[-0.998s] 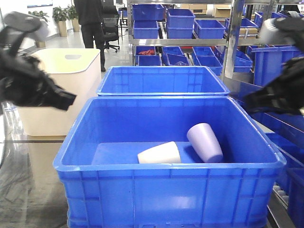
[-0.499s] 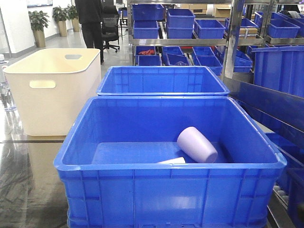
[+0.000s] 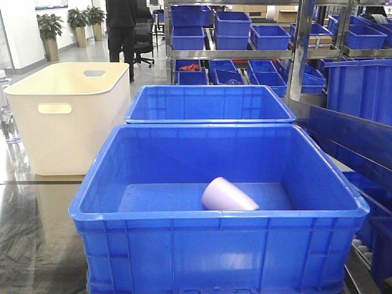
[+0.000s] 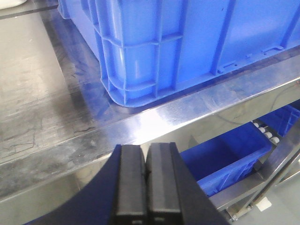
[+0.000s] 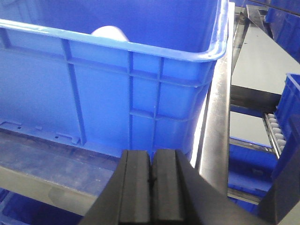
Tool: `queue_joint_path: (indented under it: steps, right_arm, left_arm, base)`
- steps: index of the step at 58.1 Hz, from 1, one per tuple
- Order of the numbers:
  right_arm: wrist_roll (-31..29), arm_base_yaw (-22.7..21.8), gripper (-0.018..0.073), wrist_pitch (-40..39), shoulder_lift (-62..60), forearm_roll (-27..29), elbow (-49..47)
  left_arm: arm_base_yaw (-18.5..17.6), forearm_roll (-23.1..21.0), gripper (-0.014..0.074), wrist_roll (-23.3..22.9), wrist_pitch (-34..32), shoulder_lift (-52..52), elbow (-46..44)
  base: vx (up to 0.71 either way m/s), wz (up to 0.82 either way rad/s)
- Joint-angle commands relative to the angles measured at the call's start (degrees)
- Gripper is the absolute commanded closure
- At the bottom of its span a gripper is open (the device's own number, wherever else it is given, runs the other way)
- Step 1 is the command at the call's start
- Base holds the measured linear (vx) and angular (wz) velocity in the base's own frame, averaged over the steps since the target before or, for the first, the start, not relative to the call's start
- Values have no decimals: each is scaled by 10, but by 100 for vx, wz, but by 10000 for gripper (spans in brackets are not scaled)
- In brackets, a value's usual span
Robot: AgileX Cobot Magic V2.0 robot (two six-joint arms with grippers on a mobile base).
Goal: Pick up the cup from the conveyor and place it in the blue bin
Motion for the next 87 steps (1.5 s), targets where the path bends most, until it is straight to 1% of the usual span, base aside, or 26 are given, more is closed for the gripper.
queue_joint_path:
  steps: [1, 30, 35, 40, 44, 46, 49, 52, 54, 55, 58, 63, 67, 70, 74, 75, 77, 81, 87]
  right_arm:
    - [-1, -2, 568, -49, -2, 1, -16]
    - [-1, -2, 568, -49, -2, 1, -16]
    - [-1, -2, 568, -49, -2, 1, -16]
    - [-1, -2, 568, -49, -2, 1, -16]
    - [-1, -2, 568, -48, -2, 1, -16]
    - [-1, -2, 568, -48, -2, 1, -16]
    - [-1, -2, 568, -48, -2, 1, -16]
    - [-1, -2, 568, -48, -2, 1, -16]
    - [-1, -2, 568, -48, -2, 1, -16]
    - [-1, -2, 568, -48, -2, 1, -16]
    - [-1, -2, 568, -48, -2, 1, -16]
    - [-1, -2, 568, -48, -2, 1, -16]
    - [-1, -2, 568, -48, -2, 1, -16]
    - [-1, -2, 568, -48, -2, 1, -16]
    - [-1, -2, 568, -46, -2, 1, -16]
    - [-1, -2, 568, -45, -2, 1, -16]
    - [-1, -2, 568, -44, -2, 1, -16]
    - [-1, -2, 568, -41, -2, 1, -16]
    - [-1, -2, 568, -40, -2, 1, -16]
  left_arm:
    - [-3, -15, 601, 0, -34, -1, -15]
    - [-3, -15, 601, 1, -34, -1, -15]
    - [-3, -6, 601, 1, -34, -1, -14]
    - [-3, 24, 601, -2, -35, -7, -14]
    - [-3, 58, 601, -21, -38, -29, -7]
    - [-3, 83, 601, -36, -46, -51, 3]
    - [-3, 120, 601, -72, -65, -81, 19]
    - [-2, 167, 601, -111, -101, -121, 52]
    - [0, 196, 601, -129, -118, -148, 69]
    - [4, 218, 601, -149, -134, -164, 91]
    - [17, 251, 601, -165, -158, -209, 122]
    - [46, 273, 601, -160, -182, -278, 175]
    - [78, 275, 601, -159, -203, -332, 220]
    - [98, 270, 601, -162, -205, -365, 241]
    - [123, 268, 601, -180, -224, -356, 265]
    - [130, 268, 601, -194, -220, -355, 266]
    - [138, 270, 601, -200, -208, -355, 265]
    - [146, 272, 601, -194, -216, -355, 265]
    - [146, 271, 601, -189, -232, -355, 264]
  base:
    - [0, 0]
    - [0, 0]
    - [0, 0]
    - [0, 0]
    - [0, 0]
    - [0, 0]
    - [0, 0]
    - [0, 0]
    - [0, 0]
    - [0, 0]
    - [0, 0]
    - [0, 0]
    - [0, 0]
    - [0, 0]
    - [0, 0]
    - [0, 0]
    - [0, 1]
    - [0, 0]
    - [0, 0]
